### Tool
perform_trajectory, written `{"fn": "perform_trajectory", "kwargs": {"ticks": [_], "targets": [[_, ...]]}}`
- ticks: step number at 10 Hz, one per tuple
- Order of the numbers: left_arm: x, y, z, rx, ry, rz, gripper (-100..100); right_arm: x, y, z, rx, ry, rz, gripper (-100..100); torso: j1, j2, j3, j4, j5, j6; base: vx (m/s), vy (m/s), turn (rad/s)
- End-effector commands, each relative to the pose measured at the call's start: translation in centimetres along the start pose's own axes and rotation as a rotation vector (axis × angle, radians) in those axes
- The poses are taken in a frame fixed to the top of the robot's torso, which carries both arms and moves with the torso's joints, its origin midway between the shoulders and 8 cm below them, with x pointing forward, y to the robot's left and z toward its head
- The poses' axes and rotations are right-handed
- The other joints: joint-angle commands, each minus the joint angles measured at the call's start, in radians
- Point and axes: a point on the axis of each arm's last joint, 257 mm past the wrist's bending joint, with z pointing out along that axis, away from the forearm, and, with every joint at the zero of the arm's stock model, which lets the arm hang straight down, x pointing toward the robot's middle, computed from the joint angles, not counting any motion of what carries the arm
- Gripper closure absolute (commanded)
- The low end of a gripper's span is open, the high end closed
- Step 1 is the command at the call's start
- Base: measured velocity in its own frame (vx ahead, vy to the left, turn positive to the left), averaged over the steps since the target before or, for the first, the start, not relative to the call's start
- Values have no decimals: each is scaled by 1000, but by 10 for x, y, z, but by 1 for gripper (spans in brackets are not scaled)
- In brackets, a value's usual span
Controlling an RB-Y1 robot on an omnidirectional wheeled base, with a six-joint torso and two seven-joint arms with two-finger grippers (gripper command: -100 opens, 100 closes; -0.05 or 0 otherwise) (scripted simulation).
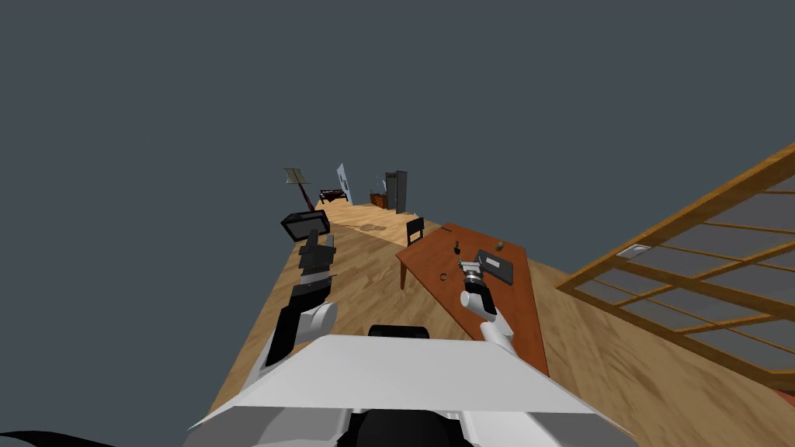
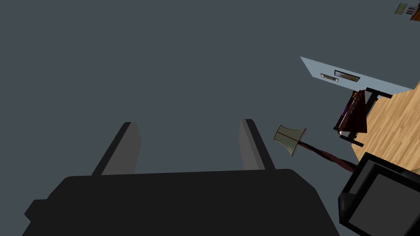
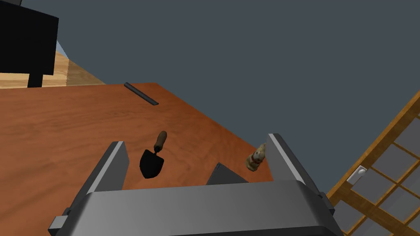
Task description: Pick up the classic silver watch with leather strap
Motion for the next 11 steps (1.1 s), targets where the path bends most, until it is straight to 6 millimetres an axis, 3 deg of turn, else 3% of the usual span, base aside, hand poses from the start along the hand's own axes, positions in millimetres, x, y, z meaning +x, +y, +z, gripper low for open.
{"fn": "perform_trajectory", "kwargs": {"ticks": [1, 4, 8, 9, 11], "targets": [[0, 0, 0, 0, 0, 0, 0, -14, -4, 1, -5, -35, 74, -100, 0, 0, 0, 0, 0, 0, -7, -4, 185], [0, 0, 0, 0, 0, 0, 0, -42, -16, -7, 5, -106, 138, -100, 0, 0, 0, 0, 0, -1, -7, -17, 120], [0, 0, 0, 0, 0, 0, 0, -98, -37, -25, -5, -257, 324, -100, -1, 0, 0, 0, 0, 0, -5, -22, 154], [0, 0, 0, 0, 0, 0, 0, -98, -37, -25, -5, -257, 324, -100, -1, 0, 0, 0, 0, 0, -1, -14, 60], [0, 0, 0, 0, 0, 0, 0, -128, -48, -40, -23, -346, 431, -100, 0, -1, 0, 0, 0, 0, 4, -19, 175]]}}
